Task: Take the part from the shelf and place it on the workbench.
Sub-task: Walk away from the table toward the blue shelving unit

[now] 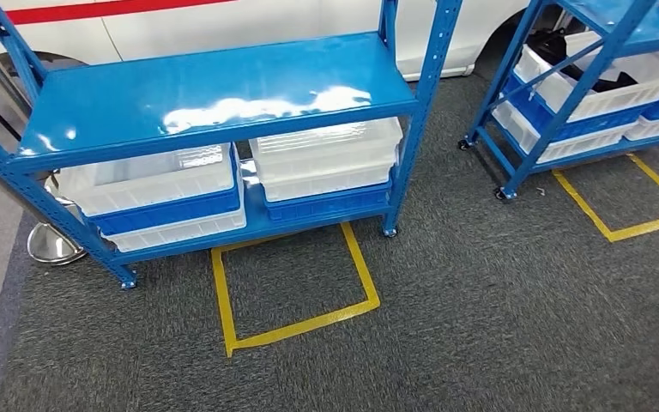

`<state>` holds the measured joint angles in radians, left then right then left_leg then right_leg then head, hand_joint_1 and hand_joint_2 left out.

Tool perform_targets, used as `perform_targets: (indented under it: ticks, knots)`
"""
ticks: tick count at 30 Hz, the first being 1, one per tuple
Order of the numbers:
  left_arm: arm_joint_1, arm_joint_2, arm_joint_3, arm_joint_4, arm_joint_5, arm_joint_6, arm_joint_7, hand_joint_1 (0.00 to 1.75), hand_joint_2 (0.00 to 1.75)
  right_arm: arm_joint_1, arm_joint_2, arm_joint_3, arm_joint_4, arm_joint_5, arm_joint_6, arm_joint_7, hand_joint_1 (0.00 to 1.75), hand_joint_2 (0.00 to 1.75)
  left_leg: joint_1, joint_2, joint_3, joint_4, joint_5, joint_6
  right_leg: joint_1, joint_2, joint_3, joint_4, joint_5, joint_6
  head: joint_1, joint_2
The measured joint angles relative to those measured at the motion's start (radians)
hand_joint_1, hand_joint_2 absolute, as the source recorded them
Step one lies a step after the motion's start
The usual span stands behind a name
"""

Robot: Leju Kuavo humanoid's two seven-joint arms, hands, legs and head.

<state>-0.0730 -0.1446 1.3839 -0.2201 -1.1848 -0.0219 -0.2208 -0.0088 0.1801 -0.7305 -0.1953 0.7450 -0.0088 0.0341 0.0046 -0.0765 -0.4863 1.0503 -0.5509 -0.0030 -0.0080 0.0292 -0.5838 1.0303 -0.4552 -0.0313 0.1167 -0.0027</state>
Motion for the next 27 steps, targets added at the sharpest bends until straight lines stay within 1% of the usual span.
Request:
perform_targets:
  ticks: [1,2,3,4,5,6,7,8,9,10,11,12,14,15,16,17,18,19,20,21,22,23,24,25,26,27]
  knots:
    - [-0.002,0.002,-0.002,0.0,-0.001,-0.001,0.0,0.0,0.0,0.0,0.0,0.0,0.0,0.001,0.001,0.0,0.0,0.0,0.0,0.027,-0.024,0.044,-0.022,-0.005,-0.001,-0.012,0.008,-0.005,-0.002,-0.004,0.0,0.0]
    - [-0.004,0.002,-0.003,0.0,-0.001,-0.001,0.0,0.0,0.0,0.0,0.0,0.0,0.0,0.003,0.002,0.0,0.0,0.0,0.0,0.051,-0.061,0.105,-0.05,-0.01,0.0,-0.024,0.012,-0.007,-0.006,-0.007,0.0,0.0]
    - [-0.007,0.003,-0.004,0.0,-0.002,-0.001,0.0,0.0,0.0,0.0,0.0,0.0,0.0,0.004,0.002,0.0,0.0,0.0,0.002,0.062,-0.101,0.168,-0.078,-0.014,0.001,-0.035,0.014,-0.007,-0.01,-0.01,0.0,0.0]
    - [-0.008,0.004,-0.005,0.0,-0.002,-0.001,0.0,0.0,0.0,-0.001,0.0,0.0,0.0,0.004,0.001,-0.001,0.0,0.0,0.004,0.065,-0.133,0.213,-0.094,-0.017,0.002,-0.044,0.017,-0.007,-0.015,-0.011,0.0,0.0]
    - [-0.007,0.004,-0.005,0.0,-0.001,-0.001,0.0,0.0,0.0,-0.001,0.0,-0.001,0.0,0.002,-0.001,-0.002,0.0,0.0,0.006,0.067,-0.152,0.23,-0.091,-0.02,0.002,-0.051,0.021,-0.007,-0.02,-0.01,0.0,0.0]
    - [-0.004,0.005,-0.006,0.0,0.0,-0.001,0.0,0.0,0.0,-0.002,0.0,-0.002,0.0,-0.002,-0.003,-0.003,0.0,0.0,0.007,0.069,-0.149,0.207,-0.065,-0.021,0.002,-0.056,0.026,-0.007,-0.024,-0.009,0.0,0.0]
    - [-0.001,0.005,-0.006,0.0,0.001,-0.001,0.001,0.0,0.0,-0.003,0.0,-0.004,0.0,-0.005,-0.006,-0.005,0.0,0.0,0.007,0.071,-0.128,0.15,-0.02,-0.02,0.002,-0.06,0.033,-0.007,-0.028,-0.008,0.0,0.0]
    - [0.001,0.006,-0.006,0.0,0.002,-0.001,0.001,0.0,0.0,-0.003,0.0,-0.005,0.0,-0.008,-0.008,-0.007,0.0,0.0,0.007,0.075,-0.1,0.078,0.025,-0.017,0.002,-0.064,0.039,-0.007,-0.032,-0.006,0.0,0.0]
    - [0.001,0.007,-0.006,0.0,0.003,-0.001,0.002,0.0,0.0,-0.004,0.0,-0.006,0.0,-0.009,-0.009,-0.007,0.0,0.0,0.004,0.081,-0.077,0.018,0.047,-0.013,0.003,-0.066,0.043,-0.006,-0.035,-0.004,0.0,0.0]
    - [0.001,0.007,-0.006,0.0,0.004,-0.001,0.003,0.0,0.0,-0.005,0.0,-0.007,0.0,-0.009,-0.01,-0.008,0.0,0.0,0.002,0.085,-0.063,-0.021,0.054,-0.007,0.004,-0.068,0.044,-0.005,-0.038,0.0,0.0,0.0]
    - [0.0,0.008,-0.006,0.0,0.004,-0.001,0.003,0.0,0.0,-0.005,0.0,-0.007,0.0,-0.009,-0.01,-0.01,0.0,0.0,-0.001,0.089,-0.059,-0.036,0.054,-0.001,0.005,-0.069,0.044,-0.004,-0.04,0.005,0.0,0.0]
    - [0.0,0.009,-0.006,0.0,0.004,-0.001,0.003,0.0,0.0,-0.006,0.0,-0.007,0.0,-0.009,-0.01,-0.012,0.0,0.0,-0.003,0.09,-0.06,-0.037,0.049,0.005,0.006,-0.07,0.045,-0.003,-0.042,0.011,0.0,0.0]
    - [0.002,0.01,-0.006,0.0,0.004,-0.001,0.004,0.0,0.0,-0.009,0.0,-0.007,0.0,-0.008,-0.01,-0.016,0.0,0.0,0.002,0.087,-0.048,-0.047,0.071,0.019,0.007,-0.065,0.049,0.003,-0.05,0.023,0.0,0.0]
    - [0.002,0.011,-0.006,0.0,0.004,-0.001,0.006,0.0,0.0,-0.009,0.0,-0.007,0.0,-0.007,-0.01,-0.017,0.0,0.0,0.004,0.087,-0.042,-0.053,0.074,0.024,0.007,-0.058,0.045,0.018,-0.061,0.029,0.0,0.0]
    - [0.001,0.011,-0.006,0.0,0.004,-0.002,0.007,0.0,0.0,-0.009,0.0,-0.007,0.0,-0.006,-0.01,-0.018,0.0,0.0,0.007,0.086,-0.037,-0.058,0.077,0.029,0.006,-0.05,0.028,0.056,-0.082,0.033,0.0,0.0]
    - [0.0,0.011,-0.006,0.0,0.004,-0.002,0.01,0.0,0.0,-0.009,-0.001,-0.007,0.0,-0.006,-0.01,-0.019,0.0,0.0,0.007,0.085,-0.035,-0.06,0.076,0.033,0.003,-0.041,-0.002,0.113,-0.11,0.037,0.001,0.0]
    - [-0.001,0.011,-0.006,0.0,0.004,-0.002,0.012,0.0,0.0,-0.008,-0.001,-0.007,0.0,-0.005,-0.009,-0.019,0.0,0.0,0.007,0.084,-0.034,-0.06,0.073,0.036,0.002,-0.036,-0.041,0.181,-0.139,0.039,0.0,0.0]
    - [-0.002,0.011,-0.006,0.0,0.004,-0.003,0.014,0.0,0.0,-0.008,-0.001,-0.007,0.0,-0.004,-0.008,-0.019,0.0,0.0,0.007,0.082,-0.031,-0.06,0.07,0.037,0.0,-0.034,-0.079,0.243,-0.158,0.042,0.0,0.0]
    - [-0.002,0.011,-0.006,0.0,0.004,-0.003,0.017,0.0,0.0,-0.007,-0.001,-0.008,0.0,-0.004,-0.006,-0.019,0.0,0.0,0.007,0.079,-0.027,-0.06,0.066,0.037,-0.002,-0.034,-0.104,0.278,-0.158,0.044,0.0,0.0]
    - [-0.002,0.012,-0.006,0.0,0.004,-0.003,0.019,0.0,0.0,-0.007,-0.001,-0.008,0.0,-0.004,-0.004,-0.018,0.0,0.0,0.007,0.076,-0.021,-0.059,0.06,0.036,-0.005,-0.034,-0.11,0.275,-0.136,0.046,0.0,0.0]
    - [-0.001,0.012,-0.006,0.0,0.004,-0.003,0.022,0.0,0.0,-0.006,-0.002,-0.008,0.0,-0.003,-0.003,-0.018,0.0,0.0,0.008,0.072,-0.012,-0.058,0.054,0.033,-0.008,-0.034,-0.098,0.235,-0.097,0.047,0.0,0.0]
    - [-0.001,0.012,-0.006,0.0,0.004,-0.003,0.025,0.0,0.0,-0.004,-0.003,-0.008,0.0,-0.003,-0.002,-0.018,0.0,0.0,0.008,0.069,-0.004,-0.058,0.046,0.029,-0.011,-0.033,-0.073,0.169,-0.052,0.047,0.0,0.0]
    - [-0.001,0.012,-0.006,0.0,0.005,-0.003,0.028,0.0,0.0,-0.002,-0.003,-0.009,0.0,-0.003,0.0,-0.018,0.0,0.0,0.007,0.067,0.003,-0.056,0.037,0.023,-0.011,-0.031,-0.048,0.109,-0.02,0.046,0.001,0.0]
    - [-0.001,0.012,-0.006,0.0,0.005,-0.003,0.031,0.0,0.0,-0.001,-0.004,-0.01,0.0,-0.002,0.001,-0.018,0.0,0.0,0.006,0.065,0.006,-0.053,0.03,0.017,-0.011,-0.029,-0.027,0.06,-0.005,0.043,0.0,0.0]
    - [-0.002,0.012,-0.006,0.0,0.005,-0.003,0.032,0.0,0.0,-0.001,-0.004,-0.011,0.0,-0.001,0.002,-0.017,0.0,0.0,0.005,0.064,0.006,-0.052,0.024,0.011,-0.01,-0.027,-0.016,0.034,-0.004,0.039,0.0,0.0]
    - [-0.003,0.012,-0.006,0.0,0.006,-0.003,0.034,0.0,0.0,-0.002,-0.004,-0.012,0.0,0.0,0.003,-0.017,0.0,0.0,0.004,0.063,0.006,-0.052,0.021,0.005,-0.007,-0.025,-0.013,0.029,-0.014,0.033,0.0,0.0]
